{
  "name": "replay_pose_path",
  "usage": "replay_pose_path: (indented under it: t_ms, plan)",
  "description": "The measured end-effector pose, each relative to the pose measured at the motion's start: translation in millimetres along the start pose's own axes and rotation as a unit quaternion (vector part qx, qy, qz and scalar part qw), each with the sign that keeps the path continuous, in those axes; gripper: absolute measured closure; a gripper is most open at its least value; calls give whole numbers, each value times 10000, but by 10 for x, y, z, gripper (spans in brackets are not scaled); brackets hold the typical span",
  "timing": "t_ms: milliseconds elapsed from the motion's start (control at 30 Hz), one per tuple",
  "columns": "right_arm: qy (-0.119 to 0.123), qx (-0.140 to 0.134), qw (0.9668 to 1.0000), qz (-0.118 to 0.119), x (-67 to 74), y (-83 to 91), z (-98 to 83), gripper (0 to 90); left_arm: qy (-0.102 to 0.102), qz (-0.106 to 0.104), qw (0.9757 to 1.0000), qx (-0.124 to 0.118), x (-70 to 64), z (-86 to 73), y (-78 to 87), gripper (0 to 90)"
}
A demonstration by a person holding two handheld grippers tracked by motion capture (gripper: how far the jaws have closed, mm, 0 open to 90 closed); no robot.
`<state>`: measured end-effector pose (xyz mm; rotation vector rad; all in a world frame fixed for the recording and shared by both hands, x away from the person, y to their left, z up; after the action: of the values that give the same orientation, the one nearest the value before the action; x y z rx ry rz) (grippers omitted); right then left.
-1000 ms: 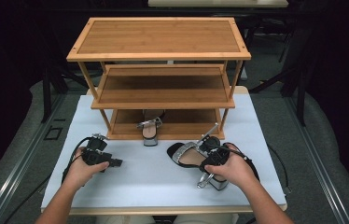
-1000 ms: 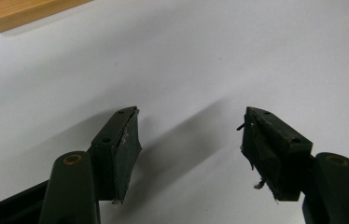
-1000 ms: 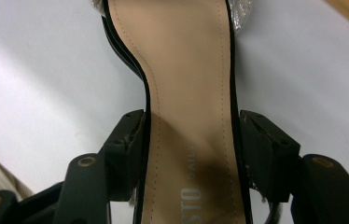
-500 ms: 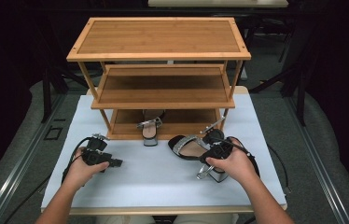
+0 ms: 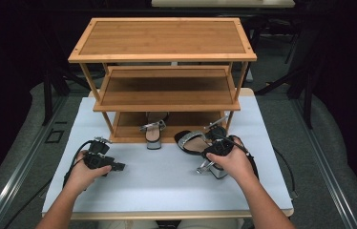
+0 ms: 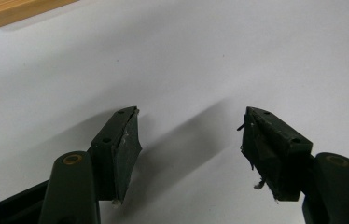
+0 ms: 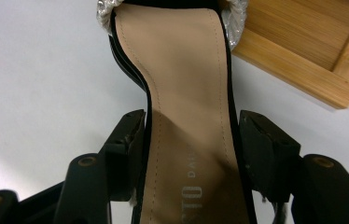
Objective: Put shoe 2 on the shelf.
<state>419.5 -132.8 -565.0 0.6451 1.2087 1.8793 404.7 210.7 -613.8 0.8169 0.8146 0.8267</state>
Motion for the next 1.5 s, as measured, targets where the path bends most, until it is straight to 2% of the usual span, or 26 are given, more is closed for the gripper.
replay_pose_path:
  t_ms: [233,500,633,833,1000,1067,1167,1267,1333,1467,1500]
  plan:
    - [-169,38,9998,-44,36,-64,38,419,-11,4,10000,5,-2,-1,-11,365]
    - [-229,120,9996,-61,91,-180,39,417,7,-15,10000,5,-2,0,-11,364]
    - [-305,57,9995,-93,98,-212,68,417,12,-27,10000,3,1,1,-10,365]
    - [-364,-114,9993,45,103,-194,112,413,8,-20,10000,4,3,-3,-8,365]
    - [-250,-241,9994,66,100,-75,129,401,5,-17,10000,5,2,-4,-8,364]
    - [-207,-303,9993,-17,105,-2,140,400,4,-15,10000,7,3,-5,-7,364]
    - [83,-444,9990,40,139,160,141,415,-5,-4,10000,14,3,-6,-7,364]
    - [210,-462,9987,-100,136,236,112,429,-1,-11,10000,14,2,-8,-6,364]
    - [280,-465,9985,-29,154,302,61,437,1,-11,10000,18,2,-9,-6,364]
    - [312,-454,9985,-42,133,400,-63,441,-3,-8,10000,22,1,-11,-5,364]
    - [334,-446,9984,-53,118,429,-140,444,0,-6,10000,22,1,-11,-5,364]
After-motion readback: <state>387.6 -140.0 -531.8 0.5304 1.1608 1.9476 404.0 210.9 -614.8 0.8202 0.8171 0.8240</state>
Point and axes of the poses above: each handheld gripper's, and its own axes: y roughly backward along the jaws, z roughly out of its top, x roughly to its left, the point moved 9 cm from there along -y, roughly forward along the jaws, and after that the axes turned 7 degrees about y, right-handed, at the moved point
